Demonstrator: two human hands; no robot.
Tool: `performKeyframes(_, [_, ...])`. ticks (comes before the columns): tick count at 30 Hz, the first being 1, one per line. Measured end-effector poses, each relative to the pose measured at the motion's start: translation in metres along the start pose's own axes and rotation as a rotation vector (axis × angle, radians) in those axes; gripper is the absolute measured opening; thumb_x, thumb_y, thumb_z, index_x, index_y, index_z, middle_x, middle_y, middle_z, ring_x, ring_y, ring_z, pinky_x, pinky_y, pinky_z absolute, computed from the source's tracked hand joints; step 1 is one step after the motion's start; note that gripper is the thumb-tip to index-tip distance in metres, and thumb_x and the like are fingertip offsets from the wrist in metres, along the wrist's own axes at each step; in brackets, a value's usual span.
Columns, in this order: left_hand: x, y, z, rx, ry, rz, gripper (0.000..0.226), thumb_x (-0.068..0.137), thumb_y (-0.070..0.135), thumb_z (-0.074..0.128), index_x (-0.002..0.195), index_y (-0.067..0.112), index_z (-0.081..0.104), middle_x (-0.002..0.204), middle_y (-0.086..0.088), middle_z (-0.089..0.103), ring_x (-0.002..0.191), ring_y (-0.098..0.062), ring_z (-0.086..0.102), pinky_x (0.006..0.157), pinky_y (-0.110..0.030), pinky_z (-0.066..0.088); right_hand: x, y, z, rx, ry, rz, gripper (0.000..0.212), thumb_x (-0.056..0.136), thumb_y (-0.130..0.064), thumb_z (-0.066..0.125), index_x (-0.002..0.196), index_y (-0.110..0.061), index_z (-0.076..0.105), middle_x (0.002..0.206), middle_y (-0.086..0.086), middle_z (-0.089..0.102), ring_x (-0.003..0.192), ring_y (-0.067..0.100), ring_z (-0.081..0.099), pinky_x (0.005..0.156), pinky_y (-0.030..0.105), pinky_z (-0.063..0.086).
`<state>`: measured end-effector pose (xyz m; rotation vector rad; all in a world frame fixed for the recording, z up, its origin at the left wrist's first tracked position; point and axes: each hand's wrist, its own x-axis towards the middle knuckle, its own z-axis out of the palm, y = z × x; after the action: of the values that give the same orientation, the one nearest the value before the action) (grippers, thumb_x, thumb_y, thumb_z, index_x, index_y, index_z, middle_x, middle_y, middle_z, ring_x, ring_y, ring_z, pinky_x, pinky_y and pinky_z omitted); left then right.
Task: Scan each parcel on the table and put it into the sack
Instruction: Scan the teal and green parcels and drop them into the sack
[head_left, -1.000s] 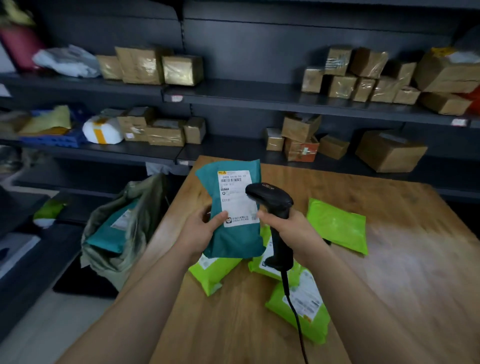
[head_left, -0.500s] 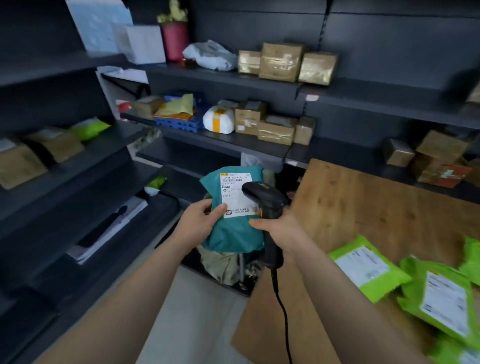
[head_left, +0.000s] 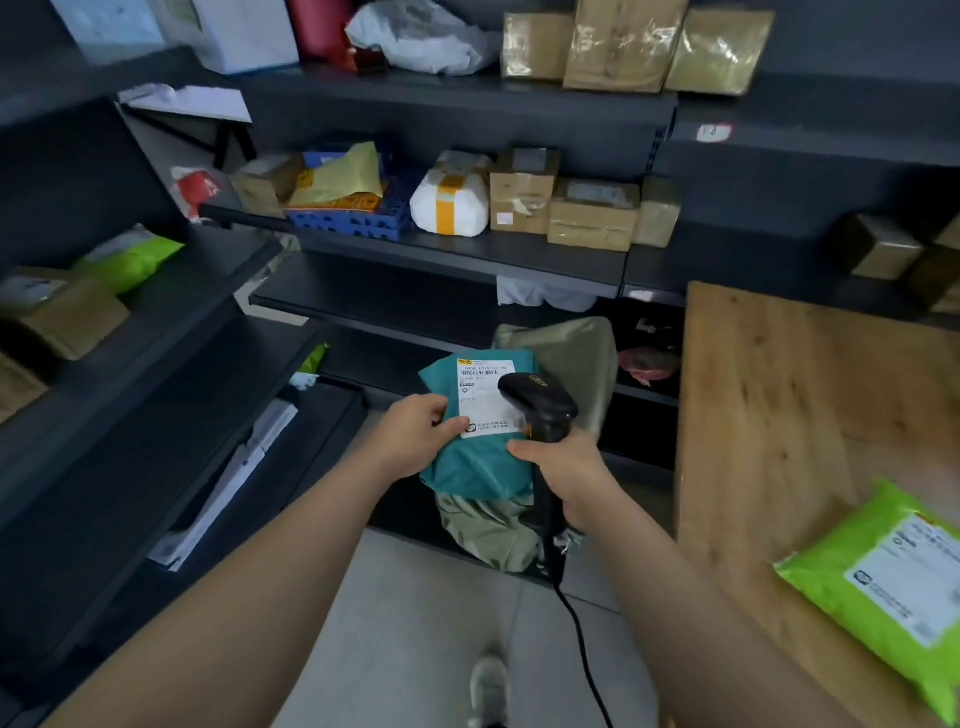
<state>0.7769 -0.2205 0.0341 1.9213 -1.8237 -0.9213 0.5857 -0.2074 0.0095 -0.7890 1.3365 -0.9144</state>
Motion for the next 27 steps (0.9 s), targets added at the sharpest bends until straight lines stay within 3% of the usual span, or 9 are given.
performKeyframes(3, [0.059,-0.015,0.011,0.044,-0.065,0.020,0.027,0.092,0.035,0.059,0.099,0.010,0.068,0.098,-0.006,0.071,0.090,-0.022,0.065,0.084,-0.047,0.052,0.052,0.009,0.005,0.030,0.063,0.056,0.025,0.078,0.001,0.075,0.099,-0.011,0.068,0.093,0.009,0.074,0.082,0.026,0.072,0.073,0.038,0.060])
performKeyframes(7, [0.135,-0.037,0.030,0.051,-0.163,0.018,0.024,0.092,0.031,0.060,0.101,0.012,0.069,0.098,-0.007,0.071,0.090,-0.022,0.065,0.083,-0.042,0.053,0.122,0.020,0.006,0.041,0.154,0.130,0.024,0.080,0.002,0.074,0.099,-0.010,0.067,0.087,0.005,0.072,0.074,0.020,0.070,0.057,0.027,0.056])
performKeyframes(12, [0.215,-0.072,0.057,0.045,-0.258,-0.042,0.030,0.092,0.028,0.060,0.111,0.005,0.065,0.105,-0.009,0.070,0.097,-0.025,0.065,0.085,-0.036,0.053,0.199,0.045,0.004,0.014,0.281,0.201,0.032,0.081,0.000,0.073,0.110,-0.005,0.063,0.102,0.011,0.069,0.093,0.028,0.067,0.083,0.039,0.056])
performKeyframes(16, [0.269,-0.106,0.071,0.156,-0.262,-0.109,0.039,0.094,0.032,0.055,0.126,0.011,0.056,0.122,-0.012,0.059,0.106,-0.028,0.058,0.089,-0.036,0.050,0.248,0.074,0.002,0.041,0.374,0.269,0.032,0.081,0.002,0.073,0.109,-0.005,0.060,0.102,0.013,0.068,0.092,0.030,0.067,0.081,0.040,0.056])
performKeyframes(18, [0.294,-0.122,0.081,0.231,-0.296,-0.159,0.041,0.093,0.036,0.054,0.125,0.011,0.052,0.122,-0.015,0.055,0.107,-0.031,0.056,0.089,-0.041,0.051,0.271,0.091,0.001,0.055,0.407,0.310,0.033,0.080,0.005,0.072,0.110,-0.002,0.060,0.104,0.016,0.068,0.093,0.032,0.067,0.081,0.041,0.056])
performKeyframes(21, [0.322,-0.143,0.101,0.272,-0.358,-0.238,0.052,0.089,0.040,0.060,0.125,0.005,0.046,0.123,-0.018,0.053,0.111,-0.035,0.054,0.091,-0.043,0.050,0.299,0.115,0.001,0.010,0.432,0.376,0.029,0.079,0.002,0.073,0.105,-0.006,0.061,0.102,0.015,0.069,0.082,0.025,0.067,0.069,0.031,0.054])
performKeyframes(23, [0.335,-0.158,0.113,0.306,-0.367,-0.272,0.058,0.088,0.039,0.063,0.127,0.002,0.043,0.125,-0.019,0.052,0.114,-0.035,0.054,0.090,-0.039,0.049,0.317,0.129,0.003,-0.056,0.464,0.404,0.032,0.076,-0.002,0.077,0.104,-0.008,0.062,0.100,0.013,0.070,0.082,0.025,0.067,0.073,0.034,0.056])
performKeyframes(27, [0.349,-0.182,0.126,0.307,-0.379,-0.158,0.027,0.093,0.026,0.059,0.105,0.001,0.060,0.107,-0.015,0.065,0.096,-0.028,0.062,0.079,-0.035,0.051,0.342,0.151,0.013,-0.152,0.497,0.396,0.053,0.064,-0.007,0.089,0.111,0.000,0.064,0.105,0.013,0.071,0.092,0.027,0.069,0.086,0.042,0.057])
